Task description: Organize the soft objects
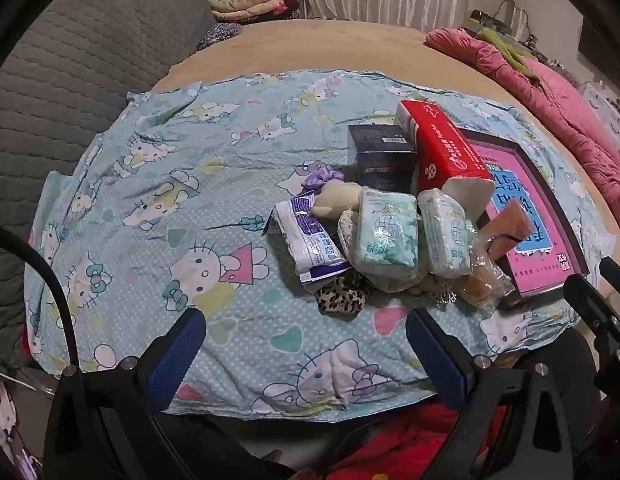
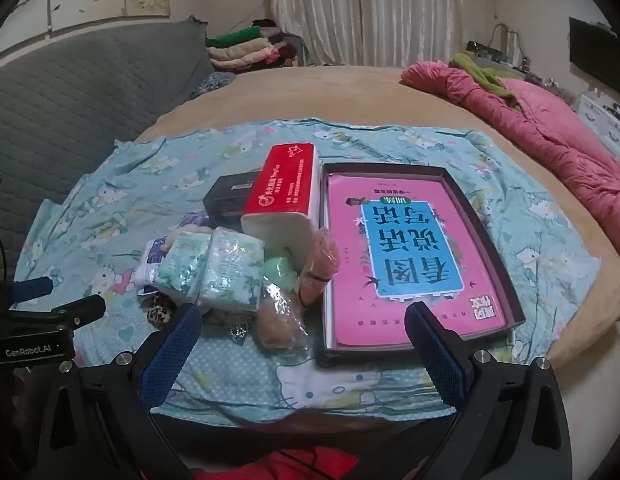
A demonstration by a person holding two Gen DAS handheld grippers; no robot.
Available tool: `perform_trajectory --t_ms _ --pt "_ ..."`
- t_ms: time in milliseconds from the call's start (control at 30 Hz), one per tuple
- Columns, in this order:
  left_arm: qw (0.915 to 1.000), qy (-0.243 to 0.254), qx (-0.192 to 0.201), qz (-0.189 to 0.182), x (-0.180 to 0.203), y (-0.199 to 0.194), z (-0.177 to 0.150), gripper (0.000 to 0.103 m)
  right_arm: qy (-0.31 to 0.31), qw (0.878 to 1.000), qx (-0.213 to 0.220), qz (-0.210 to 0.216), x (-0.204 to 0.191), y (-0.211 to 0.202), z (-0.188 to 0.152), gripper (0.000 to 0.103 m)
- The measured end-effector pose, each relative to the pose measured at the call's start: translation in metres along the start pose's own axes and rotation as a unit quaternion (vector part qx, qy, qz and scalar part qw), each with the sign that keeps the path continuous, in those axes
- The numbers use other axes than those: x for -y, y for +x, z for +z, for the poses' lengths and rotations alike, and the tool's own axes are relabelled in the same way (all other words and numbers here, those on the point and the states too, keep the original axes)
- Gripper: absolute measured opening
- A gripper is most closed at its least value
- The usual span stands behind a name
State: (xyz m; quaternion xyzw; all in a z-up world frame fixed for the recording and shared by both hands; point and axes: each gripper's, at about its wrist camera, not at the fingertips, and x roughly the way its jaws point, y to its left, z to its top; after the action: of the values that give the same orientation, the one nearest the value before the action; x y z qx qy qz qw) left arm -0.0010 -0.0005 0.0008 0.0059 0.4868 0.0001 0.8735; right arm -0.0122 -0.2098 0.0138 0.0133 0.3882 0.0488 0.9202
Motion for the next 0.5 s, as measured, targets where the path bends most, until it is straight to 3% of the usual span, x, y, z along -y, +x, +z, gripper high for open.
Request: perform_trajectory --t_ms 500 --pt "1.0 -0.005 -0.005 -0.001 0.0002 0.0001 0.0004 0.101 -0.008 1.0 -0.004 0.006 -0.0057 -0.0037 0.0016 0.101"
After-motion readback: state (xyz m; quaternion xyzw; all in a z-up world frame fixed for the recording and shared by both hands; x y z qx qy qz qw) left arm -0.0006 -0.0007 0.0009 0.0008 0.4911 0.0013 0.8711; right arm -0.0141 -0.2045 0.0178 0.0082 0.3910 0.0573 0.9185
